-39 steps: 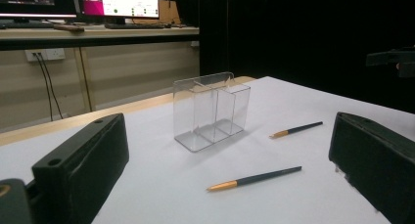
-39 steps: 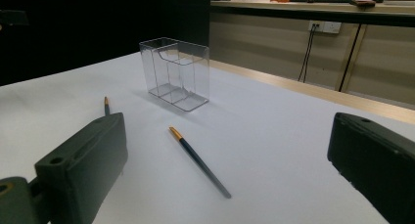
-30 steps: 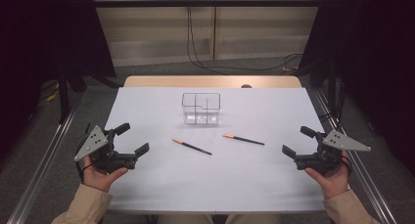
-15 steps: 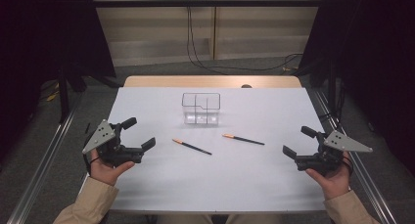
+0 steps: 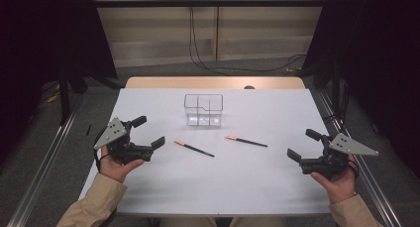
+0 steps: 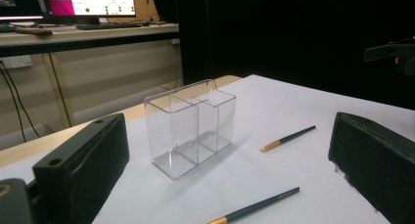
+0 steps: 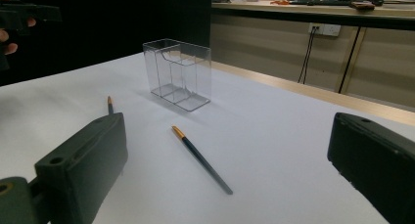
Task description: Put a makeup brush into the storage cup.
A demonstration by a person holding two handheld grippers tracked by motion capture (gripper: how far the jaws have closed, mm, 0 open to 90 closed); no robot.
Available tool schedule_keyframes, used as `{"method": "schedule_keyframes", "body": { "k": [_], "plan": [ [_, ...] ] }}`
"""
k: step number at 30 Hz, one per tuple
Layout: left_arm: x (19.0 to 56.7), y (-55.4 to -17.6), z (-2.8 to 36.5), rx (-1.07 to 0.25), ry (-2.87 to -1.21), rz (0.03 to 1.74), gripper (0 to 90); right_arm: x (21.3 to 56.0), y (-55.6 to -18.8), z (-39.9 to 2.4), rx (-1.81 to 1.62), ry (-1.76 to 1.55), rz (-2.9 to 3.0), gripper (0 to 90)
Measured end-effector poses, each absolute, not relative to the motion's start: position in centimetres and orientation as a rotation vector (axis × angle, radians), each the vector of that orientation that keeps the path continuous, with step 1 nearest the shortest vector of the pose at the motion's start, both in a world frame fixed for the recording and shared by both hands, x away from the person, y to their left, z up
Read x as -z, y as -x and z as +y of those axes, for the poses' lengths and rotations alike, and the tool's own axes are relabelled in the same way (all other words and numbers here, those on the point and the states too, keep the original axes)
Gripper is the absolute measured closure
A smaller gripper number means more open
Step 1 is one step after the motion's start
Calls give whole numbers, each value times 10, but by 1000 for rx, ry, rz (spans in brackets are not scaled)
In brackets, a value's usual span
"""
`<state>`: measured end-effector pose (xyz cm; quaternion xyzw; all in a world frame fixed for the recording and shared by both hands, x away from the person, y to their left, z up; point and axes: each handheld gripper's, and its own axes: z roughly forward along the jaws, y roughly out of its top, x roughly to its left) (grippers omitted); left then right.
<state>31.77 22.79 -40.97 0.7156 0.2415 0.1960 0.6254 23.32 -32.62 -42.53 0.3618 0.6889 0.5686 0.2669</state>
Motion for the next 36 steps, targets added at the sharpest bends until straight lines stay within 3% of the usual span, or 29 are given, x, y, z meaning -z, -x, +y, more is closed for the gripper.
{"method": "schedule_keyframes", "body": {
  "k": [36],
  "plan": [
    [405,-345,188,-427,-1631,492,14,425,-230,-327,-1544,-975,1854,9]
  ]
}}
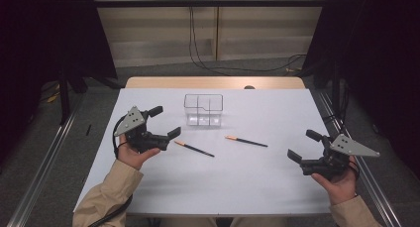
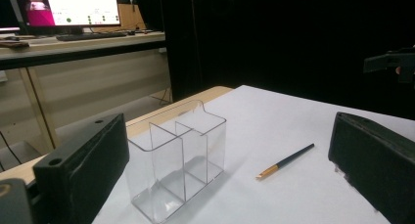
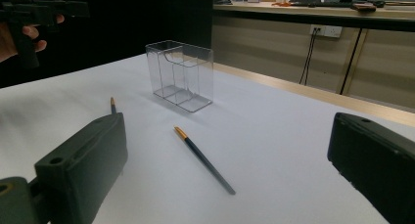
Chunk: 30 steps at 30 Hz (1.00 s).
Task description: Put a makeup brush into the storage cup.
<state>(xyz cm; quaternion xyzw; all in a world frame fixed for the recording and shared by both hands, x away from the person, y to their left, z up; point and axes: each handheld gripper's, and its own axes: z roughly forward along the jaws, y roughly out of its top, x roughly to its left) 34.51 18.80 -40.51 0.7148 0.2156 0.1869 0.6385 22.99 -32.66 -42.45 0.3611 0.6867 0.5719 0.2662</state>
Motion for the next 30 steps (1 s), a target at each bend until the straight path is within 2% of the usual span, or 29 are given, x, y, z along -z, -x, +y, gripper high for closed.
{"method": "schedule_keyframes", "body": {
  "k": [30],
  "plan": [
    [413,-377,162,-367,-1645,490,14,426,-230,-328,-1543,-969,1862,9]
  ]
}}
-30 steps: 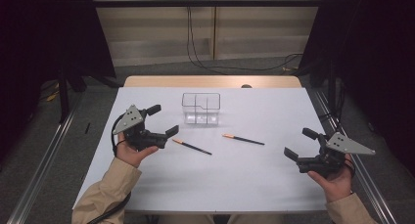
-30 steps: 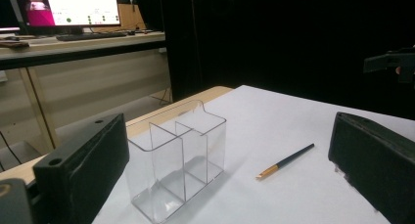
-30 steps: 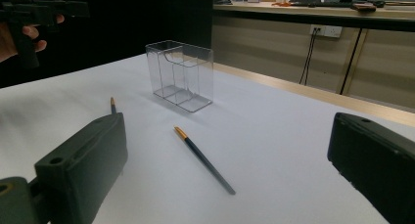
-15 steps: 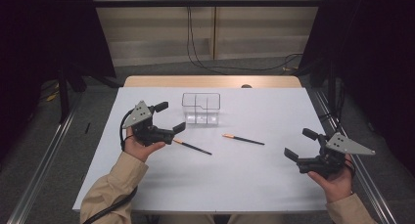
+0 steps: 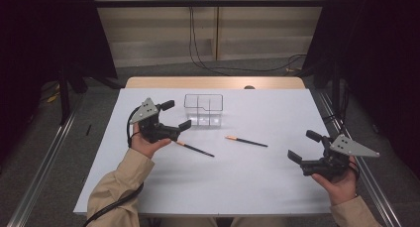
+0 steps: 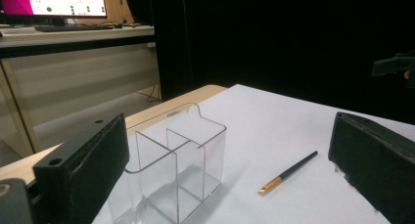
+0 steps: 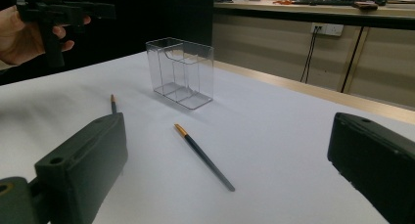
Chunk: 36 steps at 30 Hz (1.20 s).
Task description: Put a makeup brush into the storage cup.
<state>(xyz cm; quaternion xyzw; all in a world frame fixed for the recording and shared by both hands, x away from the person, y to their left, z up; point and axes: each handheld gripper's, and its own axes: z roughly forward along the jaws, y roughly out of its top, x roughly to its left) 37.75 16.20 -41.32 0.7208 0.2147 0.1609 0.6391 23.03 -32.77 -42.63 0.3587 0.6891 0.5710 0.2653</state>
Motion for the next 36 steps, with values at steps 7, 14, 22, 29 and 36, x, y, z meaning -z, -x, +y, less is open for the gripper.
{"method": "schedule_keyframes", "body": {
  "k": [7,14,22,29,36],
  "plan": [
    [415,-382,159,-355,-1680,497,14,426,-230,-328,-1541,-967,1866,9],
    [413,-387,158,-346,-1729,494,14,427,-230,-328,-1541,-965,1870,9],
    [412,-392,160,-312,-1782,499,14,427,-231,-328,-1542,-965,1870,9],
    [412,-394,163,-311,-1809,510,14,427,-231,-328,-1545,-966,1872,9],
    [410,-398,165,-295,-1846,515,14,427,-231,-328,-1548,-966,1871,9]
  ]
}}
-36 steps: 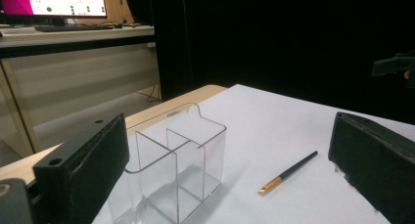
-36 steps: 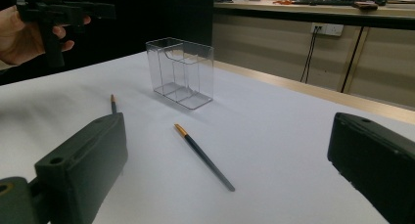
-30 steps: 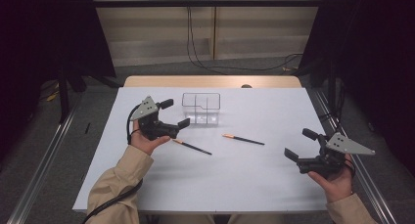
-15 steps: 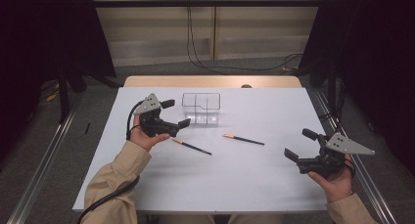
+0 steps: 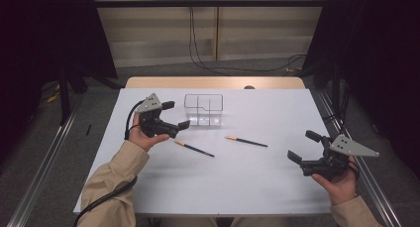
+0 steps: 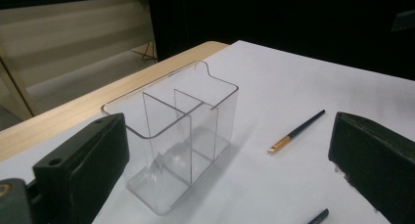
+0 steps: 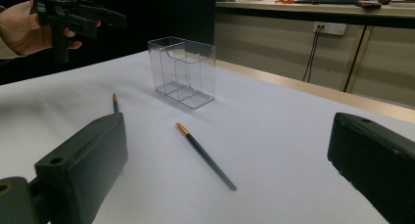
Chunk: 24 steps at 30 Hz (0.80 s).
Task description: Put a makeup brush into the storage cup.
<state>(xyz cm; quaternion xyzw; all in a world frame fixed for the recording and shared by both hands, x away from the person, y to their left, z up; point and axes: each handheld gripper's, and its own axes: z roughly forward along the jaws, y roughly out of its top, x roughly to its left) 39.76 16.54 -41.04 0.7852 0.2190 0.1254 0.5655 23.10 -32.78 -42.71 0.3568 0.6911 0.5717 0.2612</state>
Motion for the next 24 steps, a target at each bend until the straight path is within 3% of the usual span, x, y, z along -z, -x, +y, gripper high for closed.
{"method": "schedule_keyframes", "body": {
  "k": [24],
  "plan": [
    [414,-405,163,-254,-2020,544,14,427,-231,-328,-1547,-964,1874,9]
  ]
}}
